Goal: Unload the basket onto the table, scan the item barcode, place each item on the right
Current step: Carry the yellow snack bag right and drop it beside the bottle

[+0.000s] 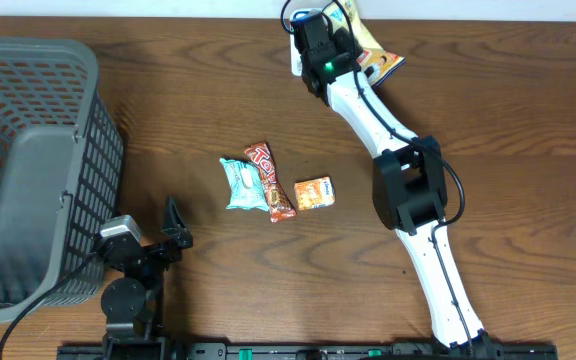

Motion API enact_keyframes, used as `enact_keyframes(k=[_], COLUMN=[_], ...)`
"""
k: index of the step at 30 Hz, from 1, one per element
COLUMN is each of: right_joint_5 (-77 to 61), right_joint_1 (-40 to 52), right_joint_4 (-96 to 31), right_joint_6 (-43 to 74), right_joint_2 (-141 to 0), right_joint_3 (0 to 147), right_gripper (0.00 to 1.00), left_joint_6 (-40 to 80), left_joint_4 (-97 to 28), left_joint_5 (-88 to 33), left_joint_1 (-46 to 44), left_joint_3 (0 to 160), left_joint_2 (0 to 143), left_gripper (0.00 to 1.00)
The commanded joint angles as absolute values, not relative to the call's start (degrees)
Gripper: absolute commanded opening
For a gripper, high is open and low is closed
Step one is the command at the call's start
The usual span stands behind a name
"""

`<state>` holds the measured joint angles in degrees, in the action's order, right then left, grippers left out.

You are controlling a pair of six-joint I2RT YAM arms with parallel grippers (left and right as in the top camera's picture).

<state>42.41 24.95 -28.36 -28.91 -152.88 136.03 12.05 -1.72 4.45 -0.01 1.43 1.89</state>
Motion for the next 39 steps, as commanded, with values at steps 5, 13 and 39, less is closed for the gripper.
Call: enact_keyframes(k=[5,13,39], right_joint_5=[44.66,31.05,22.35], right_joint_1=[27.11,25.17,-14.72], right_joint_4=[-30.33,-46.5,-52.12], right_joint_6=[-28.67,-18.15,-2.17], right_joint_2=[-152.05,-140.0,-129.6], right_joint_3=[138.02,137.99,118.17], right_gripper=[0.01,0.01,0.01], left_joint_6=[12.36,12.36,12.36], left_joint_4=[-3.86,-3.86,-3.86], left_joint_5=[5.02,5.02,5.02], left_joint_1=[0.14,0.14,0.14], left_joint_3=[0.34,0.34,0.34], left_joint_2=[1.83,1.83,1.83], left_gripper=[0.98,0.98,0.98])
